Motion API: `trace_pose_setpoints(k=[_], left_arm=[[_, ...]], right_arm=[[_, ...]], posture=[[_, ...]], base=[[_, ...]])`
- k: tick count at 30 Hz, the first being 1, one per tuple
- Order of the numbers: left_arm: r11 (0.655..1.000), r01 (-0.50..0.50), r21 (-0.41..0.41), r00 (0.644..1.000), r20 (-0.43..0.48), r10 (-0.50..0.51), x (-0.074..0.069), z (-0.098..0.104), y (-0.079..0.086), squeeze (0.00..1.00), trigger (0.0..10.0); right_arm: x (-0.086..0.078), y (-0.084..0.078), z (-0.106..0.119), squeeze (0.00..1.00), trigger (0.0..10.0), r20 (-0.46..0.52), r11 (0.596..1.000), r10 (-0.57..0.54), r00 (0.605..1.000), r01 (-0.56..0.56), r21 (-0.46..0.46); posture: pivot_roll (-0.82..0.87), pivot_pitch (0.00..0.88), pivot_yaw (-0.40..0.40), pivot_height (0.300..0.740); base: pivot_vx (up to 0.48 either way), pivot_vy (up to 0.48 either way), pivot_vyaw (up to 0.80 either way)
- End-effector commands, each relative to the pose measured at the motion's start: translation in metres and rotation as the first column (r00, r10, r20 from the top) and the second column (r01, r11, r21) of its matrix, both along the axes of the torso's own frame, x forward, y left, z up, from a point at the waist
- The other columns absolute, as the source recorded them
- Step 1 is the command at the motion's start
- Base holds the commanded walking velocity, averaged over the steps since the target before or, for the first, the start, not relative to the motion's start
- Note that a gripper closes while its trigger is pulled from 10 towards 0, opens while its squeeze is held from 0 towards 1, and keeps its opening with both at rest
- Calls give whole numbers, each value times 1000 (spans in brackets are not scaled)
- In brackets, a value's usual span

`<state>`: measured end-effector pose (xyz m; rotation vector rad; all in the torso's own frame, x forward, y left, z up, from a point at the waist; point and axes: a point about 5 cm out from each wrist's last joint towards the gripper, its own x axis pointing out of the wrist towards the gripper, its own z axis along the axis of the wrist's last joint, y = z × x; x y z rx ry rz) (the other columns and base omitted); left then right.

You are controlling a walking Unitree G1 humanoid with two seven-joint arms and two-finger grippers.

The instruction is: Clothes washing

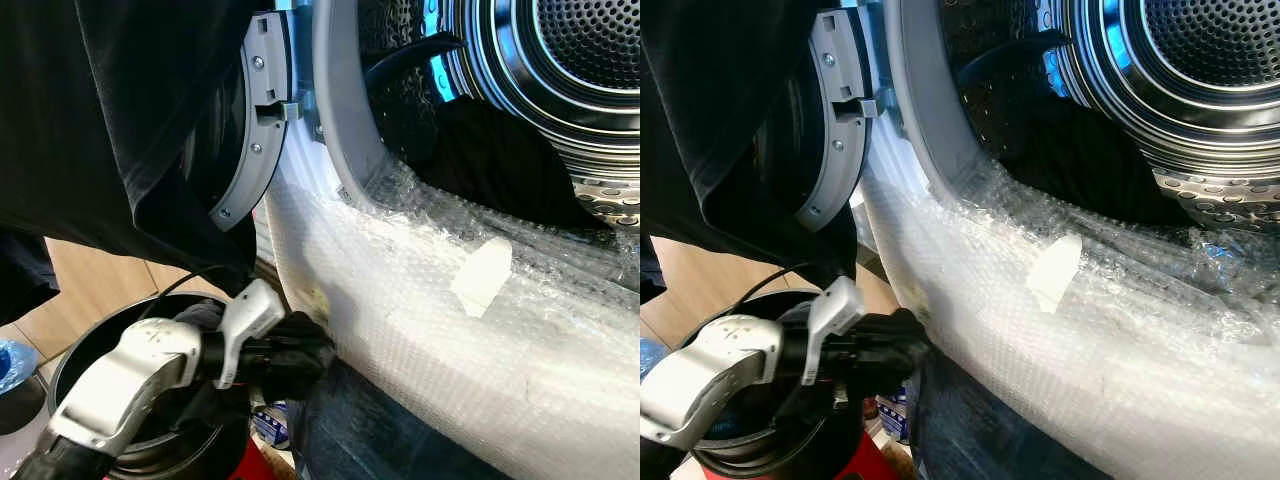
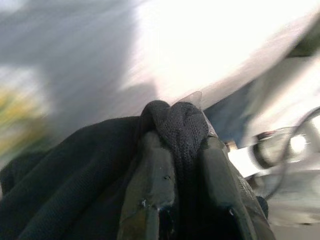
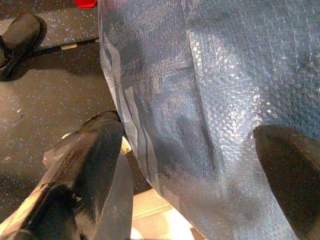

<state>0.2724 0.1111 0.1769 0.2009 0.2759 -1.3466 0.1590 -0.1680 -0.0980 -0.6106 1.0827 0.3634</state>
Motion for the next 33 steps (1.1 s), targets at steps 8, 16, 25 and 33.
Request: trace_pose_setpoints(k=[8, 16, 25, 33], left_arm=[[956, 285, -66, 958, -7, -286, -20, 4, -62, 0, 0], [965, 227, -127, 967, -90, -239, -27, -16, -74, 0, 0], [994, 50, -96, 980, -185, -67, -24, -47, -52, 0, 0], [987, -147, -66, 971, -197, 132, -20, -56, -13, 0, 0]], right_arm=[[1, 3, 0, 0, 10000, 2, 1000, -21, 1000, 21, 17], [3, 4, 1, 0, 10000, 5, 999, -28, 1000, 28, 24], [4, 6, 2, 0, 10000, 22, 999, -38, 999, 37, 32], [8, 13, 3, 0, 10000, 21, 990, 123, 992, -124, 67]], posture=[[190, 0, 52, 740], [200, 0, 46, 740], [198, 0, 45, 740], [203, 0, 29, 740]], base=[[0, 0, 0], [0, 0, 0], [0, 0, 0], [0, 0, 0]])
